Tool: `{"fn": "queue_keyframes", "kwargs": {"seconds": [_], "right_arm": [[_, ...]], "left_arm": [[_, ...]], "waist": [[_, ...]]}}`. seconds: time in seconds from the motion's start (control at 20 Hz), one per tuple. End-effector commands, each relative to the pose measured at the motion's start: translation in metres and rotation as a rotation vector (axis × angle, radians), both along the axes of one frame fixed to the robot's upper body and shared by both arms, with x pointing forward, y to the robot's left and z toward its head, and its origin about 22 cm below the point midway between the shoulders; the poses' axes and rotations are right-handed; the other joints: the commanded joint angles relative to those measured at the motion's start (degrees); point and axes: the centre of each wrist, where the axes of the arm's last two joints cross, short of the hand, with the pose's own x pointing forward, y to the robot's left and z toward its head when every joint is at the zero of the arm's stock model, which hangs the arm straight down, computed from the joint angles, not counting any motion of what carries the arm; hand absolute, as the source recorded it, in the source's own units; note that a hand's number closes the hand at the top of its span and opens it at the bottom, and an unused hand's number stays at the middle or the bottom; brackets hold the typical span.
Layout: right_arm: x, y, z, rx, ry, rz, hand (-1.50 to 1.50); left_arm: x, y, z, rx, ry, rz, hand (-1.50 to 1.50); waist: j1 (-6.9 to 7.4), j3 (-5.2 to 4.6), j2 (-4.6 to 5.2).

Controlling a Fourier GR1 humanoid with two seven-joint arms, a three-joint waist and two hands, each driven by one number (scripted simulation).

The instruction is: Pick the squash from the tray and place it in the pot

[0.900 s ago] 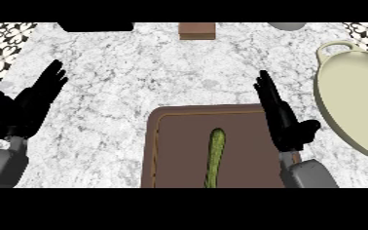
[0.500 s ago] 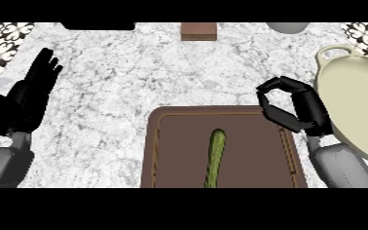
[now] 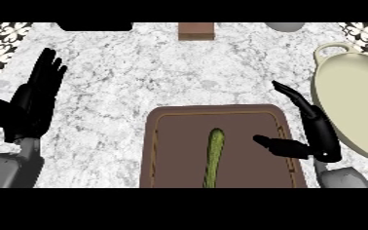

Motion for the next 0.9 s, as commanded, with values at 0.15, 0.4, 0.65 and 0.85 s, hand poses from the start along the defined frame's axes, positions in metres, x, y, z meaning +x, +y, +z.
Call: {"fn": "queue_keyframes", "kwargs": {"seconds": [0.15, 0.4, 0.65, 0.85], "right_arm": [[-0.022, 0.011, 0.058, -0.200, 0.106, 0.155, -1.50], [-0.017, 0.015, 0.086, -0.508, 0.274, 0.270, -1.50], [-0.033, 0.055, 0.097, -0.731, 0.374, 0.312, -1.50], [-0.035, 0.094, 0.098, -0.798, 0.452, 0.346, -1.50]], "left_arm": [[-0.005, -0.013, -0.002, 0.013, -0.004, 0.004, 0.00], [0.005, -0.009, 0.000, -0.001, 0.005, -0.009, 0.00], [0.000, 0.009, 0.005, 0.007, -0.011, -0.010, 0.00], [0.004, -0.015, -0.001, -0.001, 0.010, -0.015, 0.00]], "waist": [[-0.34, -0.12, -0.22], [0.19, -0.21, 0.03], [0.96, -0.22, -0.05], [0.57, -0.09, 0.13]]}}
